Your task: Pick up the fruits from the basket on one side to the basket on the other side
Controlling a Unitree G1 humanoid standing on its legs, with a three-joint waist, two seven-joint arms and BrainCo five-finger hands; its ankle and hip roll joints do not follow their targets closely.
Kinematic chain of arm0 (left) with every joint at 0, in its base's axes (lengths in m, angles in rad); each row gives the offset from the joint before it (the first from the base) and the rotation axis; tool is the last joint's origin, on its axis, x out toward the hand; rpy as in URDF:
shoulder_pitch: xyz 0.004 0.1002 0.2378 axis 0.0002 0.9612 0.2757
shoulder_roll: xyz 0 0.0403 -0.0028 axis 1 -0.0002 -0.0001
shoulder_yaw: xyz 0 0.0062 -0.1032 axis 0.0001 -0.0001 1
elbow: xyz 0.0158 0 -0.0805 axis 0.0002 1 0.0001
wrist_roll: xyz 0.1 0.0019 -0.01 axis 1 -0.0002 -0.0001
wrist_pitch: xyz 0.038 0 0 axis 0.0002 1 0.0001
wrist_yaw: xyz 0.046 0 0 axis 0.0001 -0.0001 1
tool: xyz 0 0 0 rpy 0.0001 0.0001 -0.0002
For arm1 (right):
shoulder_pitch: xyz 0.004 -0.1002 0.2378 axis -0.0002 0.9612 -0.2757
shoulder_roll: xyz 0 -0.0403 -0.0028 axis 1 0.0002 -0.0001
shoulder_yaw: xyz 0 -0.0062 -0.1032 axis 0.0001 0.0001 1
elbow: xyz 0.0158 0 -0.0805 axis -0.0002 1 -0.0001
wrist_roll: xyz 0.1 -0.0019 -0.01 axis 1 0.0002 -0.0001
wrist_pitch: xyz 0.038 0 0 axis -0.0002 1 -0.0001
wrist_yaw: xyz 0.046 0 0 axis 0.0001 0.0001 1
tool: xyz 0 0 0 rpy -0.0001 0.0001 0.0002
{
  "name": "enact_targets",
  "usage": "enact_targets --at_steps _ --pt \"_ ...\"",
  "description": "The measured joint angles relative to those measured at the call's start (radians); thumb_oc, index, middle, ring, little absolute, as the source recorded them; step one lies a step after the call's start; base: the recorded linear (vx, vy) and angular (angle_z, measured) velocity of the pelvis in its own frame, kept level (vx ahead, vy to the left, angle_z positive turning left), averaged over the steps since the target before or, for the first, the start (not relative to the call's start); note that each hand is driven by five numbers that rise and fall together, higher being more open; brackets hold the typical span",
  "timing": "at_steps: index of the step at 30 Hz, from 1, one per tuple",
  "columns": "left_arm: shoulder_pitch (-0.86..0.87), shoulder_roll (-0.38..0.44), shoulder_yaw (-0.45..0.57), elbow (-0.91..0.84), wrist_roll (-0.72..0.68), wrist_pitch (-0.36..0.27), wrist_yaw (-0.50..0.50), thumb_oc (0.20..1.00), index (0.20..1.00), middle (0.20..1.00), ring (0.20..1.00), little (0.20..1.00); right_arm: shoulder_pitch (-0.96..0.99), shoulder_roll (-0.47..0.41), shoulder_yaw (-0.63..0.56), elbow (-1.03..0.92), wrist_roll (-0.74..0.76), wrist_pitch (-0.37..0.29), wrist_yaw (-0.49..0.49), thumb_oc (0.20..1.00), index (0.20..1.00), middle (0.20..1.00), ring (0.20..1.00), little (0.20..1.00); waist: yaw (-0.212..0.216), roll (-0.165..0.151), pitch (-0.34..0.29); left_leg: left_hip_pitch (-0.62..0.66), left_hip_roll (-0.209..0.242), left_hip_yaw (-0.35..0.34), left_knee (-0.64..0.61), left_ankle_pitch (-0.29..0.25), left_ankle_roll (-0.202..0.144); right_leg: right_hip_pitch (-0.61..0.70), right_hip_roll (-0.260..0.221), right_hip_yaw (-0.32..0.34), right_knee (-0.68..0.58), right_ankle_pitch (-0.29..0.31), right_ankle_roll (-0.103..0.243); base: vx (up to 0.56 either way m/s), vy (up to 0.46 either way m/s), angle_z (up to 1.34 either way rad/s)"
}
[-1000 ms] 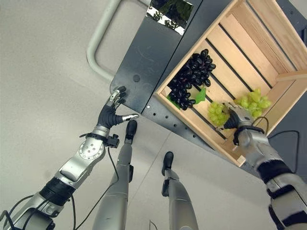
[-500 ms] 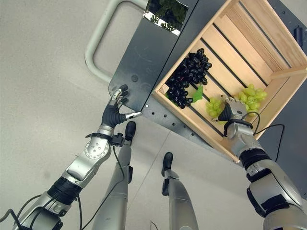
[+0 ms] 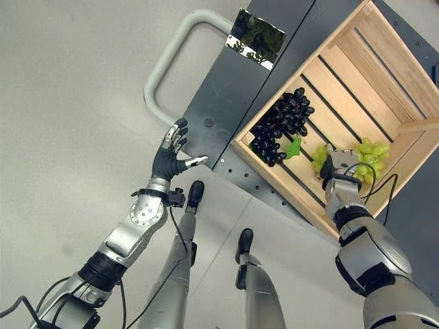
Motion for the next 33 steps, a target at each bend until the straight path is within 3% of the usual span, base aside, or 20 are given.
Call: enact_targets --at_steps 10,16,24,28,30,33 --pt "-0.001 -0.01 -0.009 0.001 0.0 0.0 0.026 1.0 1.0 1.0 1.0 1.0 0.039 0.08 -0.051 -0.063 0.103 0.002 -0.058 0.2 0.2 0.2 0.2 0.2 -0.029 -0.003 -0.005 0.011 0.01 0.001 0.001 -0.001 -0.001 0.008 0.009 0.0 0.003 -0.003 -0.007 0.0 0.006 0.0" --pt "-0.003 -0.032 -0.009 0.006 0.0 0.0 0.047 1.0 1.0 1.0 1.0 1.0 0.094 0.092 -0.154 -0.103 0.244 -0.079 -0.099 0.2 0.2 0.2 0.2 0.2 -0.028 -0.003 -0.005 0.015 0.011 0.003 0.0 -0.004 -0.005 0.013 0.01 0.0 0.002 -0.006 -0.011 0.0 0.0 0.0" --pt "-0.001 -0.028 -0.009 0.016 0.0 0.0 0.058 1.0 1.0 1.0 1.0 1.0 0.144 0.104 -0.207 -0.161 0.351 -0.131 -0.129 0.2 0.2 0.2 0.2 0.2 -0.029 -0.002 -0.005 0.015 0.011 0.002 0.0 -0.006 -0.007 0.016 0.011 -0.003 -0.001 -0.009 -0.016 0.0 0.0 0.0" --pt "0.007 -0.025 -0.007 0.025 0.0 0.001 0.058 1.0 1.0 1.0 1.0 1.0 0.221 0.115 -0.293 -0.29 0.459 -0.173 -0.119 0.2 0.2 0.2 0.2 0.2 -0.03 -0.001 -0.004 0.019 0.011 0.004 0.0 -0.006 -0.007 0.019 0.01 -0.002 -0.002 -0.009 -0.016 0.0 0.012 0.0" --pt "0.019 -0.027 0.011 0.024 0.0 0.001 0.06 1.0 1.0 1.0 1.0 1.0 0.323 0.146 -0.393 -0.442 0.551 -0.212 -0.12 0.2 0.2 0.2 0.2 0.2 -0.028 0.0 -0.003 0.023 0.011 0.007 0.0 -0.005 -0.007 0.021 0.009 -0.002 -0.001 -0.01 -0.017 -0.02 0.044 -0.01" --pt "0.025 -0.025 0.031 0.026 0.0 0.001 0.065 1.0 1.0 1.0 1.0 1.0 0.398 0.173 -0.43 -0.566 0.602 -0.243 -0.125 0.2 0.2 0.2 0.2 0.2 -0.039 0.01 0.006 0.025 0.012 0.008 0.002 -0.005 -0.007 0.022 0.01 0.0 0.001 -0.011 -0.019 0.0 0.006 -0.02"
